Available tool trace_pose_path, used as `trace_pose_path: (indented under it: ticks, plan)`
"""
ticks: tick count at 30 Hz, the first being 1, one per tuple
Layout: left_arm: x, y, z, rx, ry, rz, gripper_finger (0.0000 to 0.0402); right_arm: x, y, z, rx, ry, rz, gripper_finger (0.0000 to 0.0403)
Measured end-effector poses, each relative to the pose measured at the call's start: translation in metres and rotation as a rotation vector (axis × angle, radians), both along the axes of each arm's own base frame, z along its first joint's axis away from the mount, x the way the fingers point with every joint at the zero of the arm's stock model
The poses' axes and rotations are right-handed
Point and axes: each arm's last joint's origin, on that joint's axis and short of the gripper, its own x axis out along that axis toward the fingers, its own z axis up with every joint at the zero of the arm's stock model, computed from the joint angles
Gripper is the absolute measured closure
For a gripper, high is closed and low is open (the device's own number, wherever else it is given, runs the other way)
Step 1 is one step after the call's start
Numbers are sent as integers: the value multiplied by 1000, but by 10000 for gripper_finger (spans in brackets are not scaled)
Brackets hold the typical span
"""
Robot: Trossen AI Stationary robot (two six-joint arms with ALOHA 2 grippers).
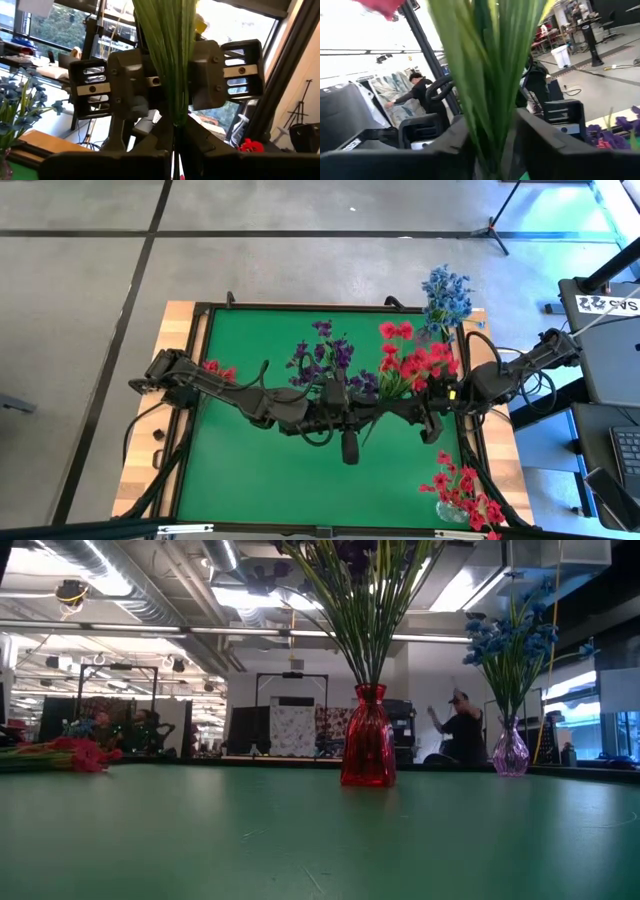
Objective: Sort flowers into vase by color
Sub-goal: Put the top red flowers into the transparent vase
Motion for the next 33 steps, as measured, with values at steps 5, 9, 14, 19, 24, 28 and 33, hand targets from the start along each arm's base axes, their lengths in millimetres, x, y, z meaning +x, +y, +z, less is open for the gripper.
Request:
trace_pose_path:
  ticks: [5,9,14,19,24,28,33]
  plan:
    - [-1,-3,0,26,6,-4,390,0,1,-1,-4,12,29,344]
    - [-4,-9,1,48,8,-14,371,-3,1,0,-26,7,58,390]
    - [-24,-18,16,35,28,-59,318,-17,-7,11,-16,-43,62,380]
    - [-52,-33,29,16,99,-147,280,-47,-20,25,-24,-102,156,391]
    - [-86,-53,52,-2,58,-190,274,-97,-37,37,-40,-154,373,388]
    - [-100,-65,55,-5,59,-111,281,-140,-53,36,-33,-129,453,392]
    - [-110,-75,54,-42,67,-4,289,-179,-76,26,-7,-81,532,392]
